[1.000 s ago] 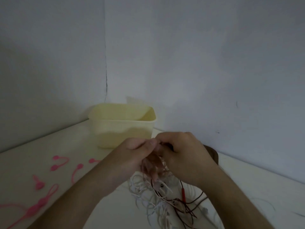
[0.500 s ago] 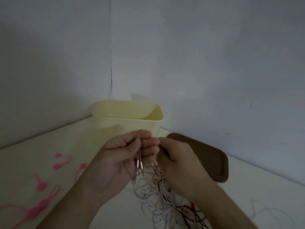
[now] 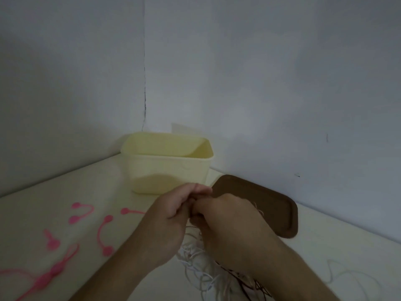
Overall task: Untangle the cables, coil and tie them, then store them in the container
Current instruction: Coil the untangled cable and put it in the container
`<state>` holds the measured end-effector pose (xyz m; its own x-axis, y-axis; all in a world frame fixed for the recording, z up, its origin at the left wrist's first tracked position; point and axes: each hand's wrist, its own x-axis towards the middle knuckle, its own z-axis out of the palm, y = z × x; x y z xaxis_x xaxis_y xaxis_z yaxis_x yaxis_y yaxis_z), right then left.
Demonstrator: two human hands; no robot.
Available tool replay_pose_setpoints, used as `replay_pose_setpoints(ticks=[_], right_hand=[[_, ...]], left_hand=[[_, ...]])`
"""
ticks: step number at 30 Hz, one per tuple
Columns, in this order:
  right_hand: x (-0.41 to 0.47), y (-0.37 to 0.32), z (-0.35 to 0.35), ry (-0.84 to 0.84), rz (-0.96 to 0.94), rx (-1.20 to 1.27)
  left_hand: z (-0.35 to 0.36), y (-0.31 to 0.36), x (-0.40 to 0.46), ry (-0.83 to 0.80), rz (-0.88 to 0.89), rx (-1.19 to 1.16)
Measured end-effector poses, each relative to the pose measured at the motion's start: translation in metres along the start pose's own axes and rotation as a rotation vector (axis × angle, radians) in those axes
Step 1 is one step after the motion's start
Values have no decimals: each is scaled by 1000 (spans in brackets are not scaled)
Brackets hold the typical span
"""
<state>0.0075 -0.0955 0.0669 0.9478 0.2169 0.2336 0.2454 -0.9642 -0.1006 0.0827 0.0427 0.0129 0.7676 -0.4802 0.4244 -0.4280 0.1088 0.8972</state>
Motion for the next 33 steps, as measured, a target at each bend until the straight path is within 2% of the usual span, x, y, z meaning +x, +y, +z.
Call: replay_pose_setpoints(ticks=[5,10,14,17,19,22,28,30,33], right_hand=[[-2,22,-4,298,11,213],[-1,27,-7,462,-29,351],[2,28,-5,451,-19,497],[5,29,6,391,10,492],[5,24,14,319,43,423],[5,13,22,200,64,278],[5,-5,20,63,8,148],[4,-9,16,52,-4,140],[2,-10,9,97,-42,130]], left_hand=[[-3,9,-1,-151,-72,-145],[-8,14,-2,-201,-172,-341],[-7,18,-5,-220,-250,-666],[-7,17,-4,-244,-186,-896],[-5,19,-2,-158,-143,-979],[-4,19,1,91,-96,-943],[-9,13,6,293,-21,-724],[-9,9,6,329,19,-531],[-2,2,2,312,102,-71]])
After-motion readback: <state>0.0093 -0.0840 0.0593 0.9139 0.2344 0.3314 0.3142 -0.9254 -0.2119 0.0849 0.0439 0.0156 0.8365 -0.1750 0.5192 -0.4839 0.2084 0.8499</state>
